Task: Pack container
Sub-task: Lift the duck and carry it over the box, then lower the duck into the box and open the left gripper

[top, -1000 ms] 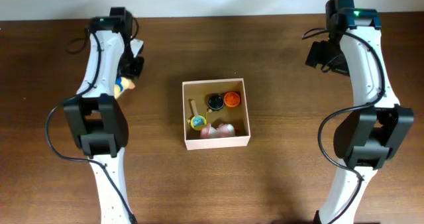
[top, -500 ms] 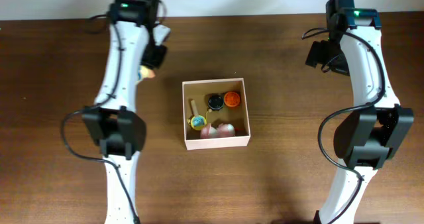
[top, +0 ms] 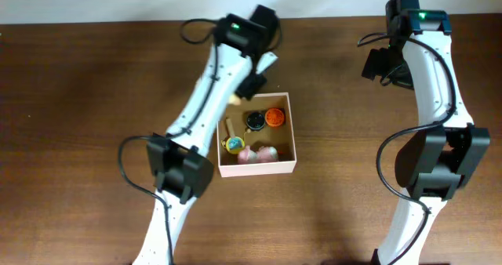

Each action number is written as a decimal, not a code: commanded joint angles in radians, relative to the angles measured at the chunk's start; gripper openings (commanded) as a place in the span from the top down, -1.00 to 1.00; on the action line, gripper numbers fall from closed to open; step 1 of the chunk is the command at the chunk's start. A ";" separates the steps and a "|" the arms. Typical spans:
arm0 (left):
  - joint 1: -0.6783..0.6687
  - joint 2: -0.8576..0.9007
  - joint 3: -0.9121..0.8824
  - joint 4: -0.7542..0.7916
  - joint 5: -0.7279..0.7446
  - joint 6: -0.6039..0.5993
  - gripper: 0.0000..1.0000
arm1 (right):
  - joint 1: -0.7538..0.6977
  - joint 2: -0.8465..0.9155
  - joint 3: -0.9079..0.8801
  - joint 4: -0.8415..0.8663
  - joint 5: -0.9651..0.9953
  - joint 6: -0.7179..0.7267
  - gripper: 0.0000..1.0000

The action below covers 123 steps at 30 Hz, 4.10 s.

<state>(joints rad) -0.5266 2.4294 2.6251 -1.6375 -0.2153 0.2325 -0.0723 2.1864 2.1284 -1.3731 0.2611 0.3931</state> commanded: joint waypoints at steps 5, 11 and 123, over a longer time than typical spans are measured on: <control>-0.082 -0.005 0.135 -0.050 -0.060 0.008 0.96 | 0.000 -0.003 0.002 0.000 0.002 0.012 -0.98; -0.138 -0.030 0.143 -0.050 -0.035 0.000 0.96 | 0.000 -0.003 0.002 0.000 0.001 0.012 -0.97; -0.171 -0.017 -0.345 0.243 0.114 -0.048 -0.71 | 0.000 -0.003 0.002 0.000 0.002 0.012 -0.98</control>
<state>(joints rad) -0.6991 2.4290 2.2608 -1.4006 -0.0814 0.1864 -0.0723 2.1864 2.1284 -1.3731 0.2611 0.3927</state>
